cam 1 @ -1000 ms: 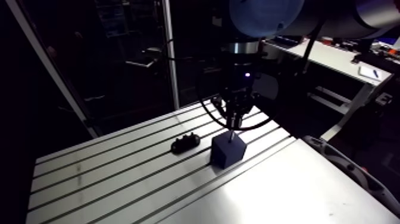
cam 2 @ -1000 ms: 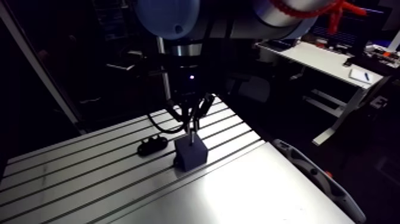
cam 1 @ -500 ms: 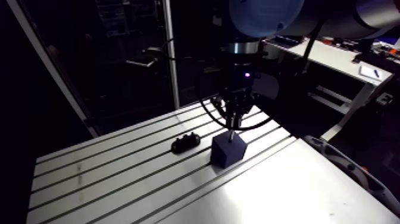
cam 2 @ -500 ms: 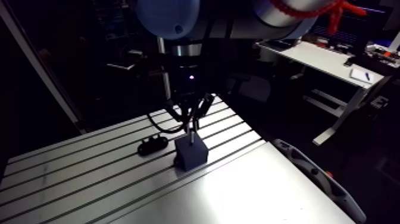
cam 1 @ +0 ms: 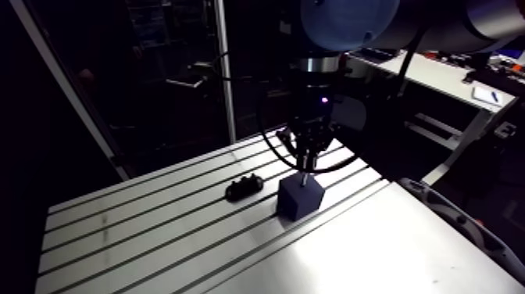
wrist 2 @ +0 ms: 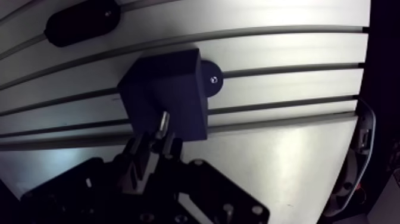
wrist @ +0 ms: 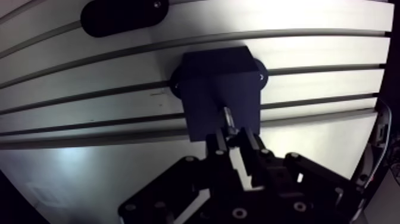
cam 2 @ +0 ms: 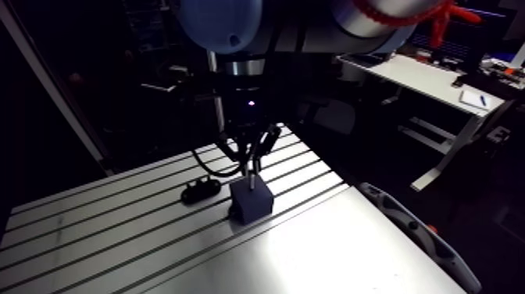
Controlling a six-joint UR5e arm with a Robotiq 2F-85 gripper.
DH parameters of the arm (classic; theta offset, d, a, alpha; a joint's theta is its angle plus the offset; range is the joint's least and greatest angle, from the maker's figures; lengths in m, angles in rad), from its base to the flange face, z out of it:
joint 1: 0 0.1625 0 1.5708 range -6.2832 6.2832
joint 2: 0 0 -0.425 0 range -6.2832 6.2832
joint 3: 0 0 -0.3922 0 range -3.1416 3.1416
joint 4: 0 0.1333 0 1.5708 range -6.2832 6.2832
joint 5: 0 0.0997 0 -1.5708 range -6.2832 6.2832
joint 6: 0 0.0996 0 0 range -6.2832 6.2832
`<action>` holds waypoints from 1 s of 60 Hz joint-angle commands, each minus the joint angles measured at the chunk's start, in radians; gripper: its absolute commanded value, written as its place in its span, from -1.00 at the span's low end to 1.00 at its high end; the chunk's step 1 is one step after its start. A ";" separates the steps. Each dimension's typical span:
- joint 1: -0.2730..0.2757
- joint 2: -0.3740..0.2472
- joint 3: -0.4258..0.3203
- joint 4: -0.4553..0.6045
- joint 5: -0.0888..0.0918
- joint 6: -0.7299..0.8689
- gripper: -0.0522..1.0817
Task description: Pick up the M10 bolt and insert it into the hole until fully seated.
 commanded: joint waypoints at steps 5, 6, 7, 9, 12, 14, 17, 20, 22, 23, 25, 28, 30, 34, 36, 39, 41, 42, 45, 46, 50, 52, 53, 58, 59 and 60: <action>0.000 -0.001 0.002 0.000 0.000 0.000 0.99; 0.000 -0.001 0.002 0.000 0.000 0.000 0.99; 0.000 -0.001 0.002 0.000 0.000 0.000 0.99; 0.000 -0.001 0.002 0.000 0.000 0.000 0.99; 0.000 -0.001 0.004 -0.001 0.000 0.000 0.99; 0.000 -0.001 0.004 -0.001 0.000 0.000 0.99; 0.000 -0.001 0.004 -0.001 0.000 0.000 0.99; 0.000 0.000 0.005 -0.001 0.002 0.000 0.99; 0.000 0.001 0.007 -0.001 0.000 0.000 0.99; 0.000 0.001 0.007 -0.001 0.000 0.000 0.99; 0.000 -0.001 0.010 -0.001 -0.001 0.000 0.99; 0.000 -0.001 0.010 -0.001 -0.001 0.000 0.99; 0.000 0.000 0.011 -0.001 -0.001 0.000 0.99; 0.000 0.001 0.012 -0.003 -0.003 0.000 0.99; 0.000 0.001 0.013 -0.003 -0.003 0.001 0.99; 0.000 0.001 0.017 -0.003 -0.003 0.000 0.99; 0.000 0.001 0.019 -0.003 -0.003 0.000 0.99; 0.000 0.001 0.019 -0.004 -0.003 0.001 0.99; 0.000 0.001 0.021 -0.004 -0.003 0.002 0.99; 0.000 0.002 0.022 -0.004 -0.003 0.002 0.99; 0.000 0.001 0.025 -0.006 -0.003 0.002 0.99; 0.000 0.002 0.027 -0.009 -0.003 0.002 0.99; 0.000 0.002 0.028 -0.012 -0.003 0.002 0.99; 0.000 0.002 0.033 -0.019 -0.003 0.002 0.97; 0.000 0.002 0.036 -0.025 -0.004 0.003 0.95; 0.000 0.001 0.039 -0.032 -0.004 0.003 0.93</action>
